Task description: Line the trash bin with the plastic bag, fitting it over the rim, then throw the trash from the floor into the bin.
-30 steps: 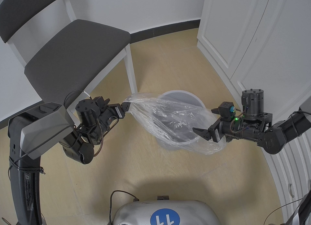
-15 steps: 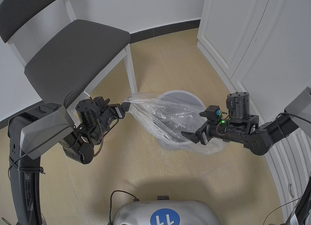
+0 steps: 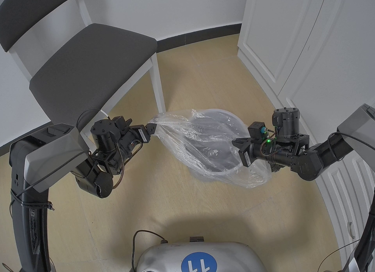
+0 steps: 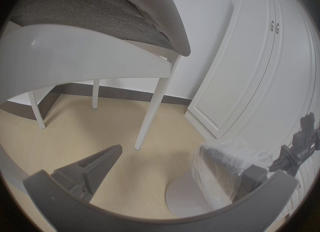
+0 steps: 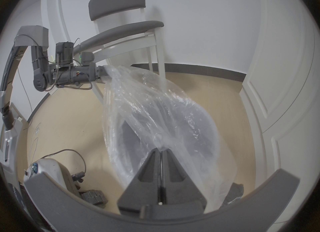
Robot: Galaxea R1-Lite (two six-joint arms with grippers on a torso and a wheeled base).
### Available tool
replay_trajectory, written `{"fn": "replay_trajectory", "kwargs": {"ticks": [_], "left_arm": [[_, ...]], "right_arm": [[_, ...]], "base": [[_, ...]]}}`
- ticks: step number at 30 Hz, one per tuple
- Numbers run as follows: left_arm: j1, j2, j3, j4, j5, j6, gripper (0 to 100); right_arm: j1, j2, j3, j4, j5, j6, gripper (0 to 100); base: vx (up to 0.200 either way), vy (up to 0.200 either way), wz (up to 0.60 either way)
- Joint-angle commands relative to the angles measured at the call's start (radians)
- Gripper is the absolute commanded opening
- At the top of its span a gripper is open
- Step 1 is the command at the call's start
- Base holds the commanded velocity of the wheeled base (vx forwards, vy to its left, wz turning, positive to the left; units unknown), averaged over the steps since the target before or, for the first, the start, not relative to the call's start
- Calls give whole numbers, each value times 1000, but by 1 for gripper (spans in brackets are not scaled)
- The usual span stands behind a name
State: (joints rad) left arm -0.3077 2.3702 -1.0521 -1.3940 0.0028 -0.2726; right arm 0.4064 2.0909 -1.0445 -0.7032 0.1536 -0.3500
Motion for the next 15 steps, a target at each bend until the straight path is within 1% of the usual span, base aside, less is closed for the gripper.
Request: {"fn": "replay_trajectory", "kwargs": {"ticks": [1,3,4,5,7,8,9,13,14,15], "left_arm": [[4,-2,-2,0,0,0,100],[4,-3,-3,-2,0,0,100],[4,-2,-5,0,0,0,100],[4,-2,-5,0,0,0,100],[7,1,-12,0,0,0,100],[7,1,-12,0,0,0,100],[9,6,-14,0,0,0,100],[10,15,-17,0,0,0,100],[9,17,-16,0,0,0,100],[9,17,-16,0,0,0,100]], "right_arm": [[-26,34,-80,-1,-12,2,0],[-38,55,-170,4,-51,6,0],[-43,67,-213,8,-62,13,0],[-43,69,-220,8,-63,14,0],[-46,112,-322,14,-75,55,0],[-46,112,-322,14,-75,55,0],[-46,153,-396,14,-98,88,0],[-46,247,-536,16,-163,97,0],[-46,247,-536,16,-163,97,0],[-46,282,-583,14,-186,98,0]], "base": [[0,0,0],[0,0,0],[0,0,0],[0,0,0],[0,0,0],[0,0,0],[0,0,0],[0,0,0],[0,0,0],[0,0,0]]}}
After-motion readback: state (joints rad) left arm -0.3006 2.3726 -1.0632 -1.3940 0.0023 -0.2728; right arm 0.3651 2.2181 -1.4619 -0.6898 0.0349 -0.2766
